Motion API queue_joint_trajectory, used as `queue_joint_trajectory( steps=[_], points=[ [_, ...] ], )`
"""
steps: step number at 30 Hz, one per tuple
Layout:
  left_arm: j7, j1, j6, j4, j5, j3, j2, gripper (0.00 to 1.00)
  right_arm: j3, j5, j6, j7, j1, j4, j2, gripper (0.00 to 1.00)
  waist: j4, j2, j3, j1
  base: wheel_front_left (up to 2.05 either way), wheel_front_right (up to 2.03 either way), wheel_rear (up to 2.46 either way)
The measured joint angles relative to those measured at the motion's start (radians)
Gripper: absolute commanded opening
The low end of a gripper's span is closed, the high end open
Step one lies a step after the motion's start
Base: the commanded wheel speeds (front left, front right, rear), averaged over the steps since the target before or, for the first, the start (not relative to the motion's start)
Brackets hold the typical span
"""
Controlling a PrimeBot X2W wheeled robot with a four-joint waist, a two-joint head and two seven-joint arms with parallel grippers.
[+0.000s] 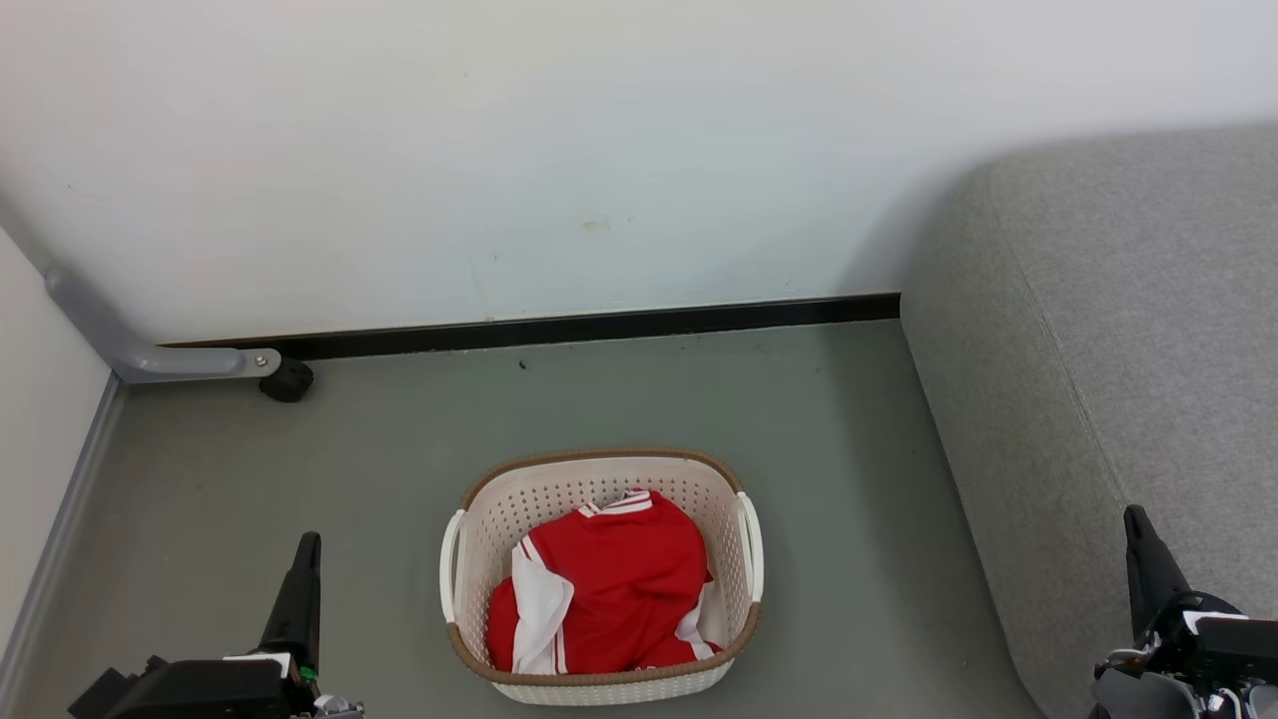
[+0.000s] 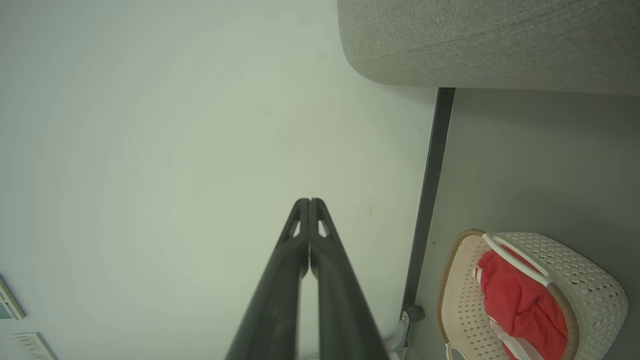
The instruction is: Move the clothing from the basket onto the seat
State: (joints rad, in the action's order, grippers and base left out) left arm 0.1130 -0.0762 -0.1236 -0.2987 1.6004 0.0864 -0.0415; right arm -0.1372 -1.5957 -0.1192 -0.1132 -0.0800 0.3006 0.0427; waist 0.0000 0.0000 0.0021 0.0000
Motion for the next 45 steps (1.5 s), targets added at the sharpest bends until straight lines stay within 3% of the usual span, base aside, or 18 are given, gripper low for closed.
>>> queue_joint_trajectory(
  steps=[45],
  points=[
    [0.000, 0.000, 0.000, 0.000, 0.000, 0.000, 0.000, 0.00, 0.000, 0.000, 0.000, 0.000, 0.000, 0.000, 0.000, 0.00, 0.000, 0.0000, 0.000, 0.0000, 0.00, 0.00, 0.00]
  ],
)
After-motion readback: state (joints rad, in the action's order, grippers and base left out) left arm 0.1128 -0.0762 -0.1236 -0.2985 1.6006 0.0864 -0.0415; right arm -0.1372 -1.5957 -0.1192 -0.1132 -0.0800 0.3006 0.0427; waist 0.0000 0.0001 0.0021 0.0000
